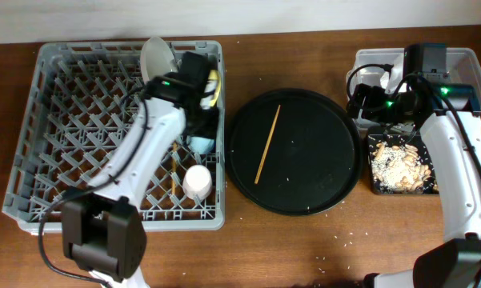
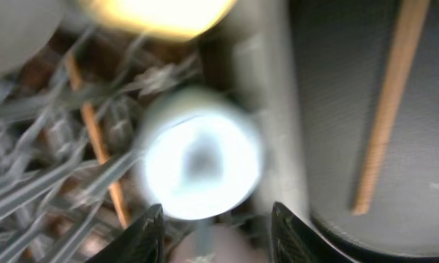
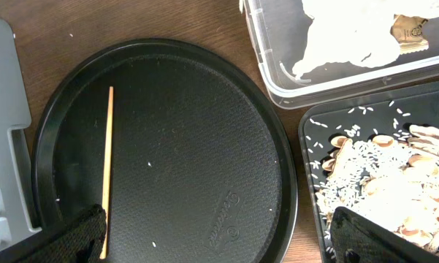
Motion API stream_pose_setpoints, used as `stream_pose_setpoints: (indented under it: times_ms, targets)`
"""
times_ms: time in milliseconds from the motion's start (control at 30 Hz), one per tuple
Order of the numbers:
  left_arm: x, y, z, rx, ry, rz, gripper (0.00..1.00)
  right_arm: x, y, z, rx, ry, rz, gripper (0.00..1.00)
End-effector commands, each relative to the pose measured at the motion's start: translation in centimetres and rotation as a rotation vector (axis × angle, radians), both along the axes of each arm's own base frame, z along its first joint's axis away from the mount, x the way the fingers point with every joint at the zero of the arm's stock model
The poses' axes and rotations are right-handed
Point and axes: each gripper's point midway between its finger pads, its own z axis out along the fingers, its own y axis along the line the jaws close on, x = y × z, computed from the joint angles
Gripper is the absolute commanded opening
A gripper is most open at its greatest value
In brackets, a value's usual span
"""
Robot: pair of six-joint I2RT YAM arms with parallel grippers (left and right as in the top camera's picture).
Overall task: Sort waste into correct bins and load items into the dishwasher rack
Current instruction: 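Grasp the remaining chopstick on the round tray with the left gripper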
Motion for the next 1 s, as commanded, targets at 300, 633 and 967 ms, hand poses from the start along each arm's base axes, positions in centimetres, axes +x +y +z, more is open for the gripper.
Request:
stream_pose_setpoints:
  times_ms: [300,633,967]
  targets:
    - [-1.7,-11.5,-3.7,-0.036,-0.023,-0.231,0.48,0.1,-0.3,1.8,-0.013,-0.048,-0.012,0.99]
    - [-1.8,-14.7,-8.1,-0.031,-0.007,-0.300,0.58,0.1,-0.3,1.8,-0.013,-0.048,-0.012,0.98]
    - [-1.8,-14.4,-11.5,0.061,0.103,-0.366,0.57,0.1,-0.3,1.8,-0.013,-0.048,-0.012,0.98]
